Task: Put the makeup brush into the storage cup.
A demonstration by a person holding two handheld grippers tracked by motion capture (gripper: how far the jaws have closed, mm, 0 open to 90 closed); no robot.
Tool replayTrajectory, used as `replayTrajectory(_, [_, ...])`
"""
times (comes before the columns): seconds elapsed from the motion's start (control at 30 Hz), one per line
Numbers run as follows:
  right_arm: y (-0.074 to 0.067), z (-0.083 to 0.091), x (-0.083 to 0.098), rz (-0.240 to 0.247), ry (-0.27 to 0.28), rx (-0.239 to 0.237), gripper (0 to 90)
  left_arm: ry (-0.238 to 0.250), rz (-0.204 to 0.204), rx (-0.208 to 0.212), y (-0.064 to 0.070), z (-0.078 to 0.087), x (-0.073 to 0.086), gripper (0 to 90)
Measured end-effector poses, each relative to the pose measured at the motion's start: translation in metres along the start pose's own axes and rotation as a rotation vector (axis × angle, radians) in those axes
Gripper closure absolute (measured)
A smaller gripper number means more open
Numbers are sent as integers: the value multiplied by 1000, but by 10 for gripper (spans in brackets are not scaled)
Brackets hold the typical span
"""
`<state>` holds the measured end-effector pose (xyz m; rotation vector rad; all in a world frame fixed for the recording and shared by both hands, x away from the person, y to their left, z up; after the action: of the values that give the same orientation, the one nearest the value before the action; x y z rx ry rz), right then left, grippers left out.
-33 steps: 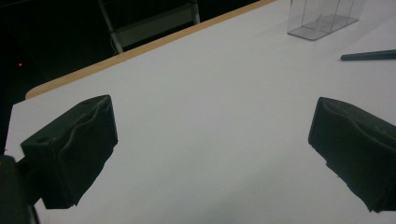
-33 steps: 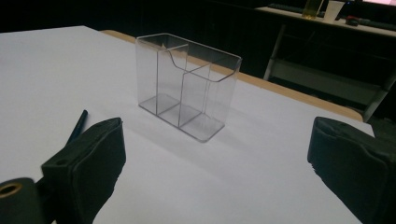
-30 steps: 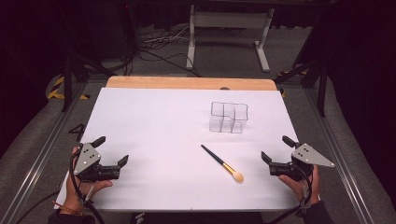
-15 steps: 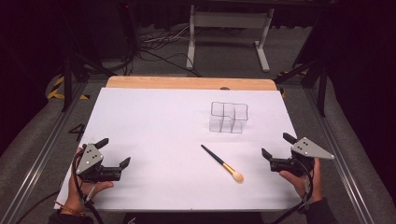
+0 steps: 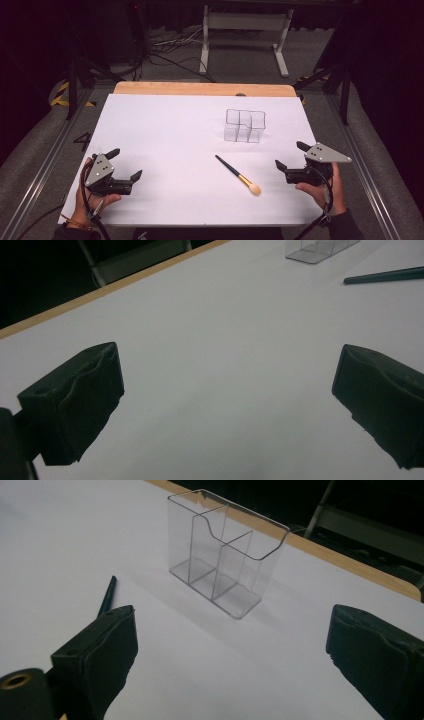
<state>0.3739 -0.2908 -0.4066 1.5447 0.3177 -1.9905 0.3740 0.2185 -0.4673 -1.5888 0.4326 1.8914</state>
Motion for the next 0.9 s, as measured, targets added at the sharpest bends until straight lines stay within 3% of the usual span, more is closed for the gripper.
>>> replayTrajectory(0.17, [-6,-5,-1,19,-50,-38,101,-12,-10,6,0,-1,1,9])
replayTrajectory(0.23, [-12,-10,0,41,-99,-73,104,-15,-17,4,1,-2,1,9])
replayTrajectory(0.53, [-24,-19,-5,60,-226,-148,105,-22,-22,13,2,-1,2,8])
replayTrajectory(0.9, [-37,-28,-13,96,-321,-203,104,-25,-22,24,3,-3,2,10])
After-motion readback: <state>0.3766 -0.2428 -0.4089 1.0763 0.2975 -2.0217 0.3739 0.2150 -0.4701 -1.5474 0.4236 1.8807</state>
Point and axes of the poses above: each handheld gripper's, and its own axes: z roughly backward along the jaws, x roughly out of its underside, y roughly to its right, the point moved 6 cm from there along -z, roughly forward along the jaws, and after that the axes turned 10 degrees about y, right-handed, at the moved point
